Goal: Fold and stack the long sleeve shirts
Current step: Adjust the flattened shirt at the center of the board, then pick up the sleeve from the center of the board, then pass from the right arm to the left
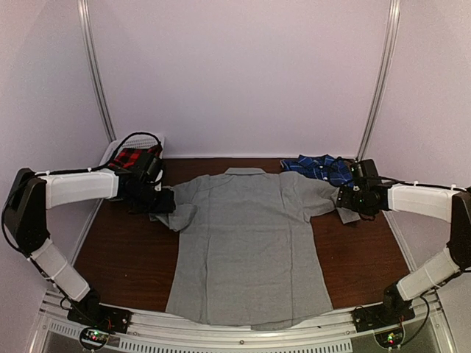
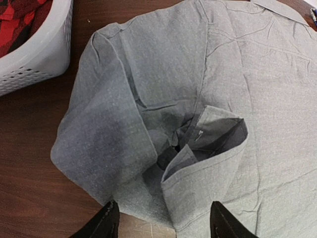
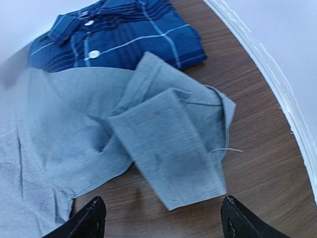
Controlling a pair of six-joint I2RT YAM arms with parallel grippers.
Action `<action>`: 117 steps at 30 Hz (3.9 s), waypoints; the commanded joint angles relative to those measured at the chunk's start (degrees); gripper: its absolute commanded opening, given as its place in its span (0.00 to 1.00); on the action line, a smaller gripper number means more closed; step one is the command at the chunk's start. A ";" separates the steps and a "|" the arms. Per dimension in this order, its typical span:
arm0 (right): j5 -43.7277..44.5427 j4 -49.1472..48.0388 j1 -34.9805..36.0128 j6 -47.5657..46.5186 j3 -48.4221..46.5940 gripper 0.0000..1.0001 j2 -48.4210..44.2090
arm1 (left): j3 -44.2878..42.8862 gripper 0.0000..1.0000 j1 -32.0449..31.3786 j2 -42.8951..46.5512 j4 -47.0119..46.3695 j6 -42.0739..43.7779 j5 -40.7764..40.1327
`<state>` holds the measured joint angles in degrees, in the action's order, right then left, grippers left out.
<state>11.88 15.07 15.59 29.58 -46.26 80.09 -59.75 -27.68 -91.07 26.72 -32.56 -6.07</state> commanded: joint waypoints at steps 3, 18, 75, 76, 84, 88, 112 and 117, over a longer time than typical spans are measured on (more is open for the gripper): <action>-5.88 -4.47 -8.86 -4.72 2.25 0.80 0.23 | -0.35 0.75 0.42 4.73 -0.73 0.30 0.08; -16.21 -10.89 -14.14 -10.63 -2.12 0.44 10.01 | -1.99 0.85 -0.98 12.53 -1.91 -0.89 6.92; -23.75 -9.78 28.96 -7.19 -12.12 0.00 9.54 | -4.74 0.81 -17.23 -4.45 -35.77 15.56 19.99; -23.49 -9.65 29.01 -8.75 -11.72 0.00 8.30 | -4.27 0.81 -17.23 -3.83 -36.65 18.19 21.33; -23.47 -8.56 30.52 -17.61 -10.17 0.00 -0.41 | -6.91 0.81 -17.23 -4.59 -37.88 36.17 31.87; -22.43 -6.21 31.77 -20.94 -10.25 0.00 -2.47 | -8.89 0.81 -17.23 -5.81 -37.57 41.50 35.62; -13.76 5.09 40.57 -24.97 -11.49 0.00 -4.24 | -14.85 0.82 -20.12 -14.05 -32.38 60.86 46.25; -12.21 6.19 41.59 -24.93 -11.40 0.00 -3.91 | -16.99 0.80 -21.06 -16.12 -30.54 61.41 47.65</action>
<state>-3.20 19.84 56.21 4.86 -57.21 77.45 -74.00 -47.79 -105.23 -5.50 26.52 39.27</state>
